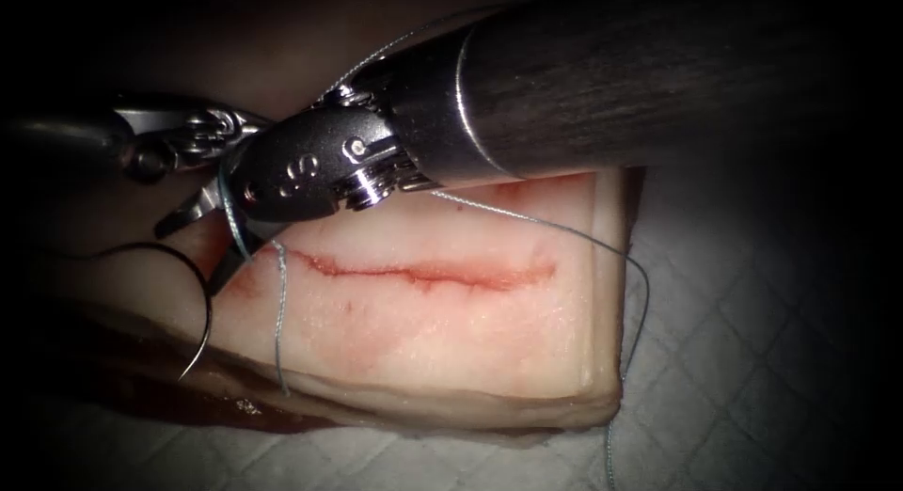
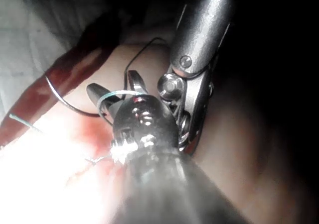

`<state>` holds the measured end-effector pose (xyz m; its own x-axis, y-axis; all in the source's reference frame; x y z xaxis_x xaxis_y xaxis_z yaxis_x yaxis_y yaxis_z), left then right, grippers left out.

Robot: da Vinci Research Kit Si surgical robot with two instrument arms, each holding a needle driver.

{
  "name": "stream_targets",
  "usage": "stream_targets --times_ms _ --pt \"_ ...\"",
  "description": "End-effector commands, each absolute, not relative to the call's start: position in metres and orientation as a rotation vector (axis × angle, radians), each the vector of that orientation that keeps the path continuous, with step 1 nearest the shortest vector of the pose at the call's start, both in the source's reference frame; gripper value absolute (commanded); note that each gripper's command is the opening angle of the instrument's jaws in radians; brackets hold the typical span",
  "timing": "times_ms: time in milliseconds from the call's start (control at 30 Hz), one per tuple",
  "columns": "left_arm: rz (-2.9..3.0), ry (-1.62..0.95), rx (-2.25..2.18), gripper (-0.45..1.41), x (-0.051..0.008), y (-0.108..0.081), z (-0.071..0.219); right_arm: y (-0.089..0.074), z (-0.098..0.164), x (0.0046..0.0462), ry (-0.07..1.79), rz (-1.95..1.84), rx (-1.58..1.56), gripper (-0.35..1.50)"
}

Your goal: Wound Closure

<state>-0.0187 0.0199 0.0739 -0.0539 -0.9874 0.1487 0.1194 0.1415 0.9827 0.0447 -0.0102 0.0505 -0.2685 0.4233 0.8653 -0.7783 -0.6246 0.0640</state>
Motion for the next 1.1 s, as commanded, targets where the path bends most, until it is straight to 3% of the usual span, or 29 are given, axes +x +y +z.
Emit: stream_targets --times_ms 33,233,400,833,1100 --pt "-1.194 -1.236 0.984 -0.45 -0.0195 0.0203 0.0743 -0.0101 0.0508 0.0452 -0.491 1.964 1.156 0.42" --pt "-1.186 -1.240 0.975 -0.45 -0.0201 0.0216 0.0735 -0.0104 0.0511 0.0434 -0.522 1.958 1.048 0.21" --pt "-1.179 -1.250 0.958 -0.45 -0.0207 0.0217 0.0734 -0.0102 0.0517 0.0418 -0.552 1.949 0.923 0.16" --pt "-1.177 -1.251 0.955 -0.45 -0.0209 0.0212 0.0735 -0.0123 0.0547 0.0417 -0.531 1.926 0.836 0.26" --pt "-1.176 -1.252 0.954 -0.45 -0.0210 0.0209 0.0735 -0.0131 0.0558 0.0421 -0.517 1.918 0.821 0.22"
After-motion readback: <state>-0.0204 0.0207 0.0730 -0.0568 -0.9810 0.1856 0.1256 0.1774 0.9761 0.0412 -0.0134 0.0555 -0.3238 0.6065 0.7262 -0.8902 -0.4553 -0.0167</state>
